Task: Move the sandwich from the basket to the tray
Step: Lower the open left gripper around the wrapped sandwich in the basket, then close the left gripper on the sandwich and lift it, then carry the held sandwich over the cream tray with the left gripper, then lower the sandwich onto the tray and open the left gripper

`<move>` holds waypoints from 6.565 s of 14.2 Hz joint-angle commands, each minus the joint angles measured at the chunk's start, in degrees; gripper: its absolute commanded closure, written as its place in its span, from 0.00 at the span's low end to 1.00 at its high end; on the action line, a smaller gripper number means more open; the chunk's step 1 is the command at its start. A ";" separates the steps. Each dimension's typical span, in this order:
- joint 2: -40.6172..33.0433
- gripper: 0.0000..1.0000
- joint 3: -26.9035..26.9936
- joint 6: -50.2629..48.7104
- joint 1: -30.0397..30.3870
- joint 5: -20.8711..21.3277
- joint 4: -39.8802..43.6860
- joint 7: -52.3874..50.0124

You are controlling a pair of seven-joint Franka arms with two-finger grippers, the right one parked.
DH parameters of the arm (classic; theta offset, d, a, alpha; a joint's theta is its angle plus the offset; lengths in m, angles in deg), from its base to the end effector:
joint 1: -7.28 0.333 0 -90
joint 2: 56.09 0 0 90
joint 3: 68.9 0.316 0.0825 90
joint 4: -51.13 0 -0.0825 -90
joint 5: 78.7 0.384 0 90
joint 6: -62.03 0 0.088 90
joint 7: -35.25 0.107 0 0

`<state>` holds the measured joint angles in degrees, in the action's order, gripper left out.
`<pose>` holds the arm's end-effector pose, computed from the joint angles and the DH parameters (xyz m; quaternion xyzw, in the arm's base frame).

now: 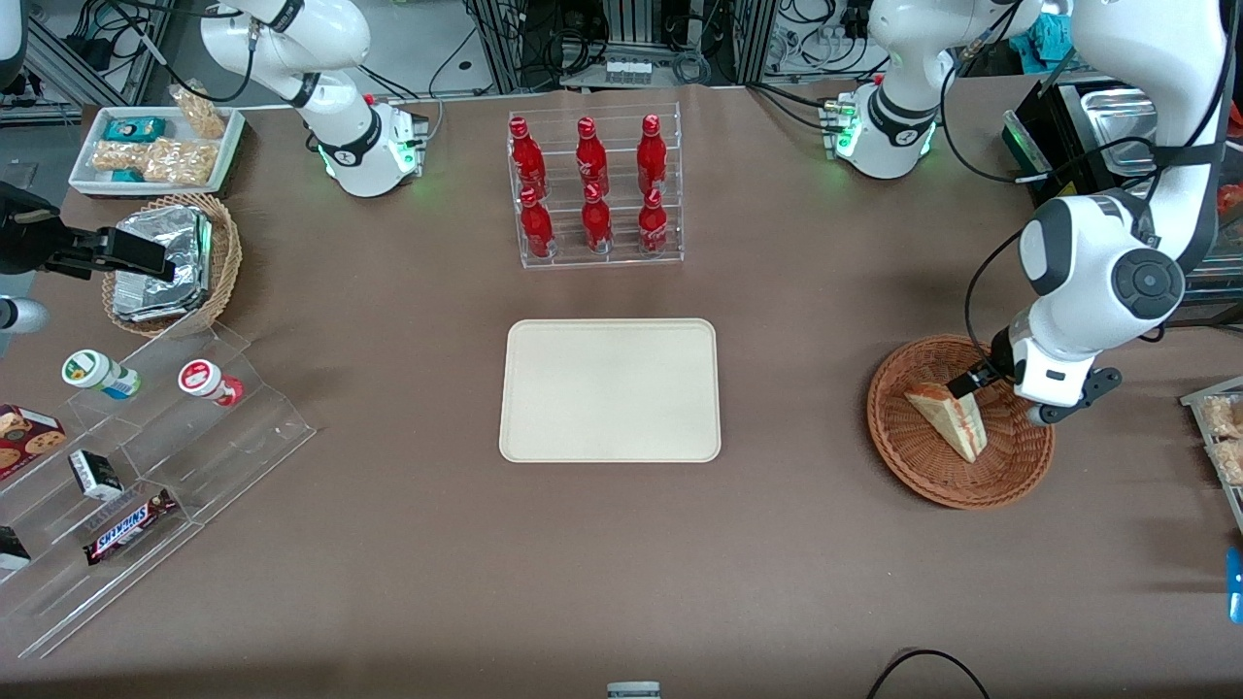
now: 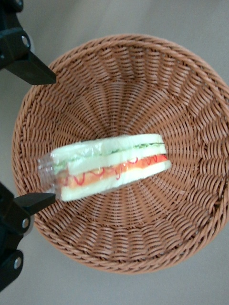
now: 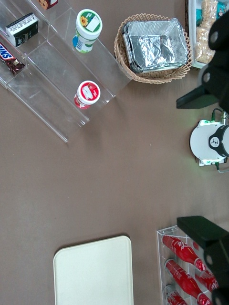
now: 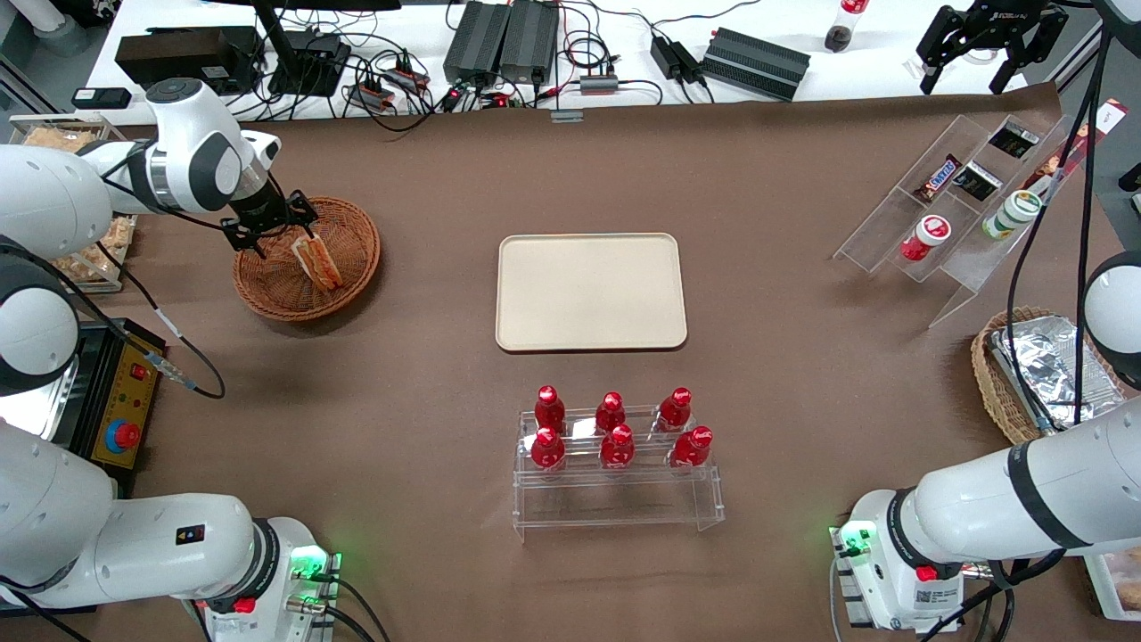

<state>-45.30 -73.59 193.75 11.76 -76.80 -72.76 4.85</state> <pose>0.5536 -0.0009 0.3056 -0.9679 -0.2499 0.0234 0.0110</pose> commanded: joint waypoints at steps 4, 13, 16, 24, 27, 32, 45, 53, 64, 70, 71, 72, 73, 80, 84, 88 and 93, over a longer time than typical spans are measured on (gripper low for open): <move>4.40 0.00 0.13 5.82 -1.40 0.30 0.93 -2.20; 6.51 0.54 0.39 8.64 -1.14 0.47 0.49 -1.59; 6.34 0.77 0.48 8.56 -1.14 0.47 0.40 -1.41; 1.43 0.88 0.22 -2.31 -8.15 0.47 1.45 -2.03; 0.28 0.88 0.13 -12.41 -14.56 0.30 6.35 -6.05; 5.71 0.87 0.13 -23.44 -27.04 -0.49 21.21 -18.44; 27.34 0.83 -0.57 -14.82 -46.04 -3.92 41.54 -29.10; 28.49 0.82 -0.66 -12.89 -47.37 -3.92 41.62 -29.10; 29.89 0.82 -0.75 -13.59 -47.63 -3.75 42.58 -18.47; 32.35 0.81 -0.75 -14.47 -48.16 -2.17 45.66 -8.46; 32.88 0.80 -0.75 -14.39 -48.42 -1.38 46.10 -7.92; 33.32 0.78 -0.75 -14.12 -48.86 -0.76 46.19 -7.66; 33.58 0.78 -0.75 -13.95 -48.86 -0.67 46.19 -7.48; 34.55 0.70 -0.84 -13.51 -49.04 -0.85 47.60 -8.27; 34.73 0.04 -0.84 -13.42 -48.95 -1.11 48.13 -8.27; 33.85 0.00 -0.75 -14.12 -48.60 -1.46 48.21 -8.36; 28.77 0.00 -0.66 -24.21 -44.92 -1.55 51.55 -8.10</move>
<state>-12.87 -74.24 174.27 -35.68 -78.21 -21.97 -3.43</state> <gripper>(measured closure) 0.000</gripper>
